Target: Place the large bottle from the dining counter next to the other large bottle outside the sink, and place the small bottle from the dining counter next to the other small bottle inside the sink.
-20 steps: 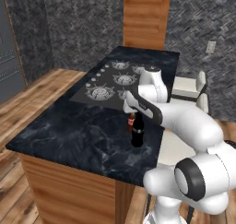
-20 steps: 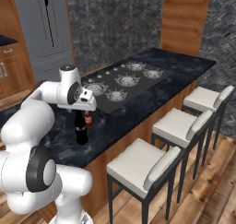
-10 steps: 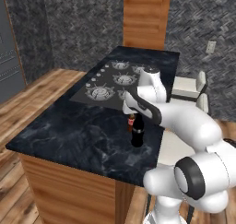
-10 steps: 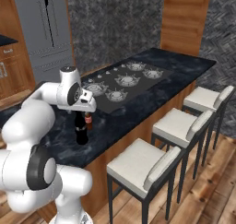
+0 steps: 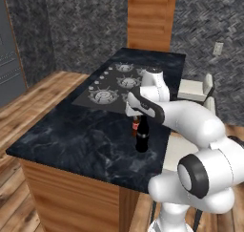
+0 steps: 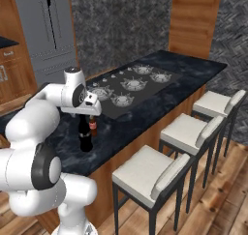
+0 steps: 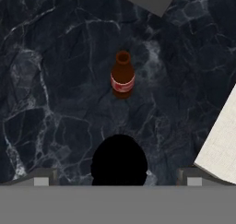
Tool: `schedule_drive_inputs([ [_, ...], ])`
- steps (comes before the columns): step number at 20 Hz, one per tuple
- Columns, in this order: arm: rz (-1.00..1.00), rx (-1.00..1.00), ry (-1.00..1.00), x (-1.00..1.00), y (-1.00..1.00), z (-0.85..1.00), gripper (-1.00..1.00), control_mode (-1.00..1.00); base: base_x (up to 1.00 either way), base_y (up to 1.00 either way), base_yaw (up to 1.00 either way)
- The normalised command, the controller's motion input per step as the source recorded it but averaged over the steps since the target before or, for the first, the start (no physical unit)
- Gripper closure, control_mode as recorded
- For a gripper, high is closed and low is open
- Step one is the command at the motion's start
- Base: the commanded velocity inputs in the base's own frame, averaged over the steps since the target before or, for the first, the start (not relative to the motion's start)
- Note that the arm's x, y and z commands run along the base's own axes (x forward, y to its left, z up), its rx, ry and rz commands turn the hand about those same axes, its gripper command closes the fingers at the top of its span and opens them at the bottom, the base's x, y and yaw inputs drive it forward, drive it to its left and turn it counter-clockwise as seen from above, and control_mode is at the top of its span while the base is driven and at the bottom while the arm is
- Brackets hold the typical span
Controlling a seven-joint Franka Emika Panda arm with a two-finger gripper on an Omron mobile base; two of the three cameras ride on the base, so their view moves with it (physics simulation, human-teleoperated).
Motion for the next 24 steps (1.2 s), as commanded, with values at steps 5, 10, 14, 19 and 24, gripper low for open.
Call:
schedule_drive_inputs([
  [5, 0.0, 0.0, 0.0, 0.0, 0.0, 0.0, -1.0, -1.0, 0.0, 0.0, 0.0],
  [10, 0.0, 0.0, 0.0, 0.0, 0.0, 0.0, -1.0, -1.0, 0.0, 0.0, 0.0],
  [14, 0.0, 0.0, 0.0, 0.0, 0.0, 0.0, -1.0, -1.0, 0.0, 0.0, 0.0],
  [19, 0.0, 0.02, 0.0, 0.0, 0.0, -0.13, -1.0, -1.0, 0.0, 0.0, 0.0],
  [24, 0.0, 0.01, 0.0, 0.0, 0.0, -0.08, 1.0, -1.0, 0.0, 0.0, 0.0],
])
